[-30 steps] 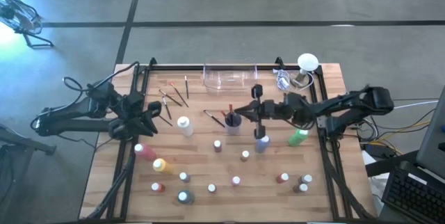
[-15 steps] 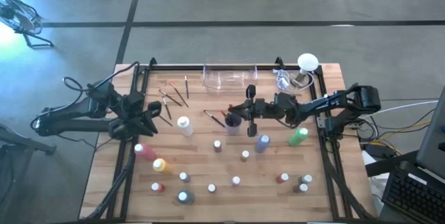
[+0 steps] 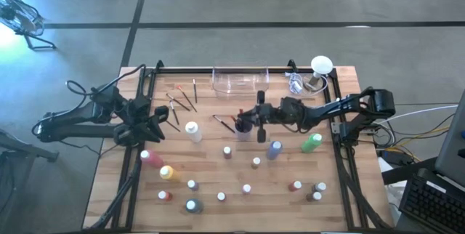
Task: Pick & Place Paint Supplies
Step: Put the silver paint brush into the purple cup, then put the blue paint bottle into the transparent bin
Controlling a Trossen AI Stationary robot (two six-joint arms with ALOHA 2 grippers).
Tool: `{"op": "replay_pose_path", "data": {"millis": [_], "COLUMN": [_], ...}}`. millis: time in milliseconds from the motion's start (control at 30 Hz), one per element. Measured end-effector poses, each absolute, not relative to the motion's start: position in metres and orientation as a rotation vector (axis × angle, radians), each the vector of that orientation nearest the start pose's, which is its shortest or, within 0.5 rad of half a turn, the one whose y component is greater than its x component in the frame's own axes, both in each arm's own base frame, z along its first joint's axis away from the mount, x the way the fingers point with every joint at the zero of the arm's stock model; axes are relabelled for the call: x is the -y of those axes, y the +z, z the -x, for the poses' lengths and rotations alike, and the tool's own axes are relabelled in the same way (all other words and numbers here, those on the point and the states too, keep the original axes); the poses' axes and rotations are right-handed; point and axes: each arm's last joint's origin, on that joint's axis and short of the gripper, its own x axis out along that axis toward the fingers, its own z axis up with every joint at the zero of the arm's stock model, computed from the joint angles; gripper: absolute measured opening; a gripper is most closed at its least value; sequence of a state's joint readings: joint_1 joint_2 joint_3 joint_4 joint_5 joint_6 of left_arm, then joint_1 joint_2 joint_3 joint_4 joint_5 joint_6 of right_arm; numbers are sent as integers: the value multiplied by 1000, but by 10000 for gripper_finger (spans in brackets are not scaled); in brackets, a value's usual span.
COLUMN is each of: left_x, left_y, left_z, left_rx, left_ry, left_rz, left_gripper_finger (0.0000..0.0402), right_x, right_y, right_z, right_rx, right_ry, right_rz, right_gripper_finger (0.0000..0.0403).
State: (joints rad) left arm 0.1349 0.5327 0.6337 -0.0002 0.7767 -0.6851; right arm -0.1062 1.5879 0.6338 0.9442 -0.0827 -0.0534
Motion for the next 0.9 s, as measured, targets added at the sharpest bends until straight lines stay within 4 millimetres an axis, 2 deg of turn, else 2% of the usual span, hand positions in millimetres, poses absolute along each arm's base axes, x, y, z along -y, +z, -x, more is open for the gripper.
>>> {"op": "replay_pose_path", "data": {"millis": [333, 633, 900], "left_x": [4, 4, 4], "left_y": [331, 331, 331], "left_z": [-120, -120, -120], "left_rx": [-131, -131, -131], "left_ry": [-646, -646, -645], "left_rz": [616, 615, 616], "left_gripper_finger": [81, 81, 81], "right_x": [37, 44, 44], "right_y": [189, 184, 183], "right_z": [-309, -307, -307], "right_rx": [-134, -192, -211], "right_ry": [-48, -76, -77], "right_rz": [43, -41, -75], "right_gripper_finger": [8, 10, 64]}}
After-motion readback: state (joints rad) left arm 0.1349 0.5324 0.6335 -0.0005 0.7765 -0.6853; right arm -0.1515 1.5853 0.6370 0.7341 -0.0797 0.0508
